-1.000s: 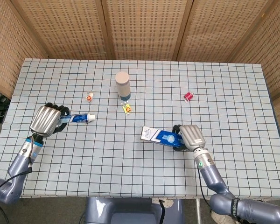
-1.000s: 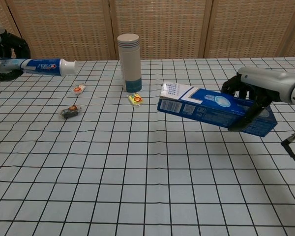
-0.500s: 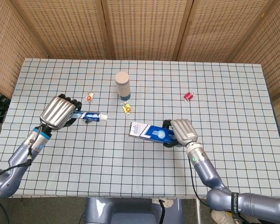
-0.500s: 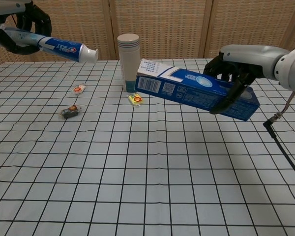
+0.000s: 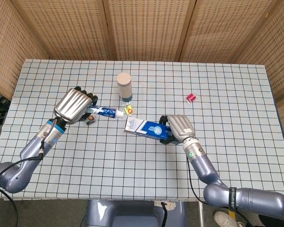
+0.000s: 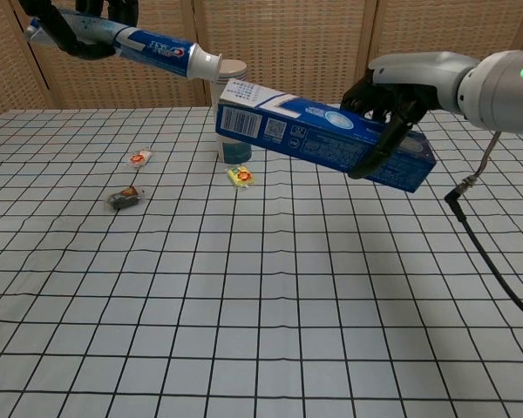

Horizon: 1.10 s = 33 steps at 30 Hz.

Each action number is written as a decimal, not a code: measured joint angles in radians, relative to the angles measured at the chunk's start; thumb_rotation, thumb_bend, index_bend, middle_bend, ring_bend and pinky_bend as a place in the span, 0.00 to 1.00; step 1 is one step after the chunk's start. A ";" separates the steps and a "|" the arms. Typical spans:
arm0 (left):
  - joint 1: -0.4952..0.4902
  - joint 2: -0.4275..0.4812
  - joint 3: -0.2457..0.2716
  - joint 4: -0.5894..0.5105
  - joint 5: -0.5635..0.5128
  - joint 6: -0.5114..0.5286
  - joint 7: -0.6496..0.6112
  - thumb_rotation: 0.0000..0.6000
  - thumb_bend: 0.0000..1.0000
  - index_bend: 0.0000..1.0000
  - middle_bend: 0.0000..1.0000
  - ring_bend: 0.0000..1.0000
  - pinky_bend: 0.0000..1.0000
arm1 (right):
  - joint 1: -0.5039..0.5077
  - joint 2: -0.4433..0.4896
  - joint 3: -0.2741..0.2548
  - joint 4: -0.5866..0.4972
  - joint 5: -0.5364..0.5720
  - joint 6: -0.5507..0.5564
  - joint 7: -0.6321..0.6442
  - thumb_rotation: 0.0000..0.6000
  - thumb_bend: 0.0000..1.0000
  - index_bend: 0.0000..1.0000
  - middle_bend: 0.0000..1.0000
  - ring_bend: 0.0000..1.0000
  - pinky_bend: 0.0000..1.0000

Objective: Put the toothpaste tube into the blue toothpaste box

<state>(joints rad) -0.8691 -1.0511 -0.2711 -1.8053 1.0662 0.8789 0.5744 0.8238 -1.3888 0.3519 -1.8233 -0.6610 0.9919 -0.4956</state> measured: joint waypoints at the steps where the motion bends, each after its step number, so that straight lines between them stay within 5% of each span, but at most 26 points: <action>1: -0.005 -0.001 0.002 -0.001 -0.006 -0.002 0.004 1.00 0.55 0.87 0.54 0.53 0.41 | 0.004 0.005 0.002 -0.004 0.010 0.001 0.001 1.00 0.32 0.72 0.54 0.60 0.71; 33: -0.128 -0.064 0.067 -0.001 -0.055 0.033 0.124 1.00 0.55 0.82 0.50 0.52 0.41 | 0.059 0.028 -0.039 -0.013 0.043 0.011 0.093 1.00 0.32 0.72 0.54 0.60 0.71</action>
<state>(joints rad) -0.9974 -1.1150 -0.2038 -1.8059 1.0109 0.9119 0.6987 0.8824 -1.3610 0.3128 -1.8364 -0.6182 1.0034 -0.4027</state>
